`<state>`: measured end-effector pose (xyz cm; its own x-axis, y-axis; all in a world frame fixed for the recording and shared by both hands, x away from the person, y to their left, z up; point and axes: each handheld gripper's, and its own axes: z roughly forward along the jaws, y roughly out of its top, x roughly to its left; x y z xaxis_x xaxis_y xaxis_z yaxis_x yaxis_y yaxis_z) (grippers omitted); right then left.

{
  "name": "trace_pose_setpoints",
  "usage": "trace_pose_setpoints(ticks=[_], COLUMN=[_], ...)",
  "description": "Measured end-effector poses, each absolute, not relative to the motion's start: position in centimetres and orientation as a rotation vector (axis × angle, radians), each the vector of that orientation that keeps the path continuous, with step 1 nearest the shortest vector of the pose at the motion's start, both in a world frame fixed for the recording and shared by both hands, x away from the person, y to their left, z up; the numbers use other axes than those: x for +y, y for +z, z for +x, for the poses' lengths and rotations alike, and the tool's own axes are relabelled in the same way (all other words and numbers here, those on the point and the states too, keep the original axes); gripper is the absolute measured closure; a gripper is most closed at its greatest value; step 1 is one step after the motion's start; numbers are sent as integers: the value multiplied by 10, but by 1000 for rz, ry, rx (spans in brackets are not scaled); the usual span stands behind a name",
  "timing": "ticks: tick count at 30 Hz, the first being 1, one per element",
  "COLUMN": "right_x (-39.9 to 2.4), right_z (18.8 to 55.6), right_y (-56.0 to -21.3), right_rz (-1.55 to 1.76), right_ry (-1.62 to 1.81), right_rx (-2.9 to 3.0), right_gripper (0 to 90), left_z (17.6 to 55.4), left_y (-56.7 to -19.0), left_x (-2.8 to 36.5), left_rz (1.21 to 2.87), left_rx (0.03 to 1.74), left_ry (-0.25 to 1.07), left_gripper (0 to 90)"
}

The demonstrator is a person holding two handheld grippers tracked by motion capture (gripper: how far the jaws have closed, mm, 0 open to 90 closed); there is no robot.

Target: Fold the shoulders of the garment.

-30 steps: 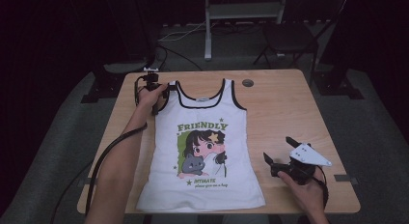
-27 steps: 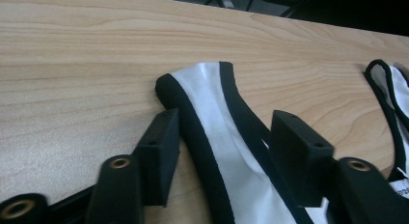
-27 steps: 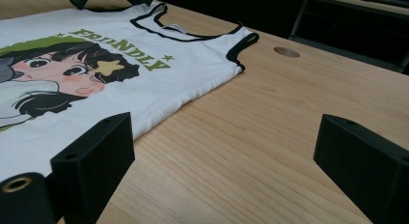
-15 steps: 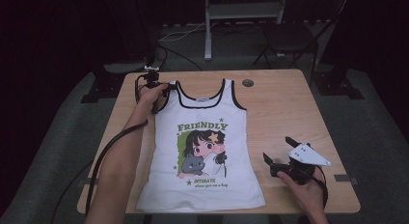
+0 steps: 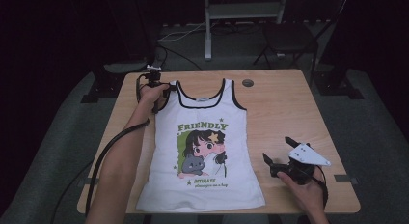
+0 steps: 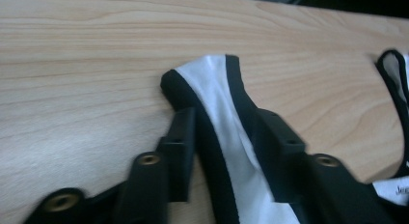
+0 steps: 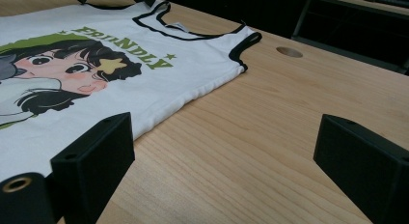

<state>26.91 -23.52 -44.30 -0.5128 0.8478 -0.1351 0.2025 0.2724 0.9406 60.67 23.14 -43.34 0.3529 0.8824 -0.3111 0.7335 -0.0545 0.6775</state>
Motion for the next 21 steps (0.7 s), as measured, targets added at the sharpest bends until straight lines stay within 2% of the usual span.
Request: trace_pose_setpoints(ticks=[3, 6, 21], right_x=[-235, -235, -235], right_z=[269, 269, 269], right_y=[-443, -443, -443], right_rz=[951, 947, 942], right_ry=[1260, 1259, 1260], right_rx=[1888, 1888, 1893], right_gripper=[66, 66, 66], left_z=[607, 606, 599], left_y=[-435, -437, -421], left_x=[234, 237, 237], left_rz=[1816, 1810, 1734], left_rx=[1419, 1407, 1316], left_ry=[223, 211, 235], left_gripper=[790, 837, 832])
